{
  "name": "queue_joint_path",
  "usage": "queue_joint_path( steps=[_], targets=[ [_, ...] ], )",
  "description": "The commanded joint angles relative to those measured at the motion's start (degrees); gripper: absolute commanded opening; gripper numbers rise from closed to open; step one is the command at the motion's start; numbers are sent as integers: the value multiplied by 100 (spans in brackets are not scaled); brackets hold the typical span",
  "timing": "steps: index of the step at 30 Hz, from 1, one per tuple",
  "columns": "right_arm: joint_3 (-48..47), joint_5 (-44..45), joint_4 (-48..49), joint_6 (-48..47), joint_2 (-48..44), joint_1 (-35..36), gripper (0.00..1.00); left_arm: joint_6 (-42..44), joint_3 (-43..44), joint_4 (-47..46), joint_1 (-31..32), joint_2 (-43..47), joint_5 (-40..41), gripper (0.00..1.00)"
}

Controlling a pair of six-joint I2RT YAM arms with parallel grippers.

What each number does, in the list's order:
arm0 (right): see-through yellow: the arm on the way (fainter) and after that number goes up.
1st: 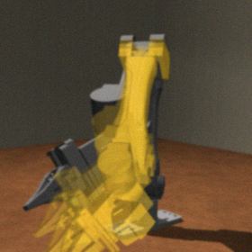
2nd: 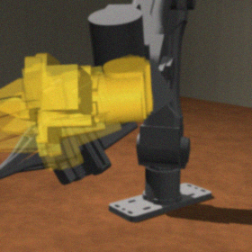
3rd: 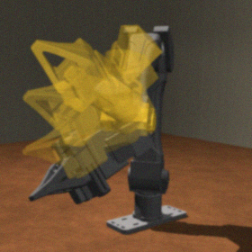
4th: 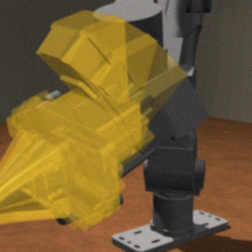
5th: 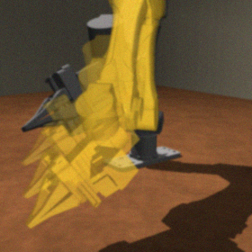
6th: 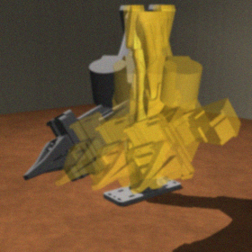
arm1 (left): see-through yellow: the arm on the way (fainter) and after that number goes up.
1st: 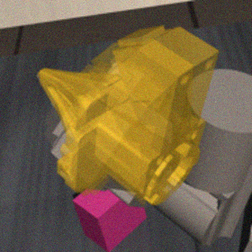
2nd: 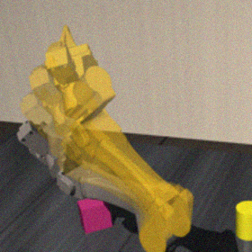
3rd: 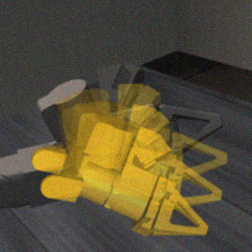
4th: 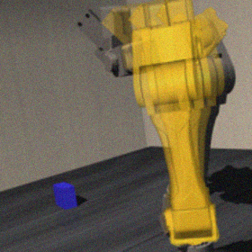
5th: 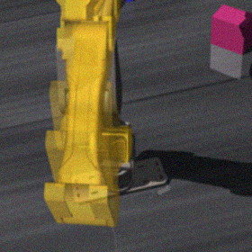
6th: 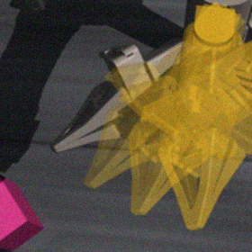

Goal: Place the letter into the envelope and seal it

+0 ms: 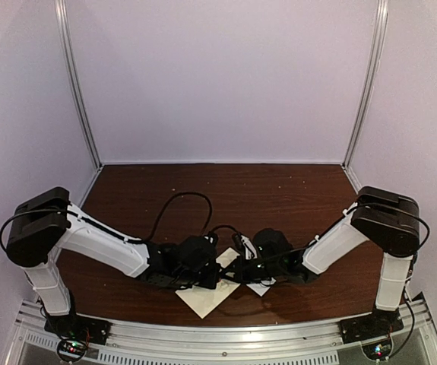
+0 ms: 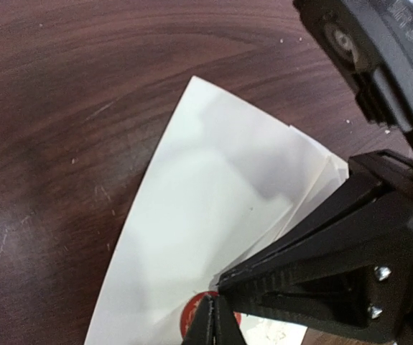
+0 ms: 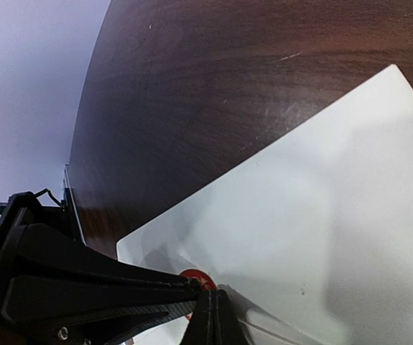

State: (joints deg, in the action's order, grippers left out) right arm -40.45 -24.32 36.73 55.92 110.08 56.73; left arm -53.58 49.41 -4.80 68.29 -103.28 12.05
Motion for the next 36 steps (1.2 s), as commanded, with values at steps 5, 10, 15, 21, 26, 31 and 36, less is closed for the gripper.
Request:
queue_joint_path(
  steps=[5,10,15,21,26,31,36],
  targets=[
    [19,183,-247,0,197,-31,0,-198,-353,-314,-36,-165,-177,0],
    [18,182,-253,6,187,-28,0,-213,-398,-338,-30,-237,-221,0],
    [11,201,-365,-22,9,-38,0,-248,-474,-307,-27,-246,-254,0],
    [-178,473,-1092,-343,-454,-58,14,-301,-590,-314,-31,-241,-292,0],
    [-300,715,-1585,-610,-853,-61,15,-279,-574,-336,-26,-239,-299,0],
    [-278,554,-1527,-593,-949,-35,2,-263,-555,-342,-26,-237,-309,0],
    [-407,313,-1337,-499,-717,67,0,-259,-562,-339,-26,-234,-317,0]
  ],
)
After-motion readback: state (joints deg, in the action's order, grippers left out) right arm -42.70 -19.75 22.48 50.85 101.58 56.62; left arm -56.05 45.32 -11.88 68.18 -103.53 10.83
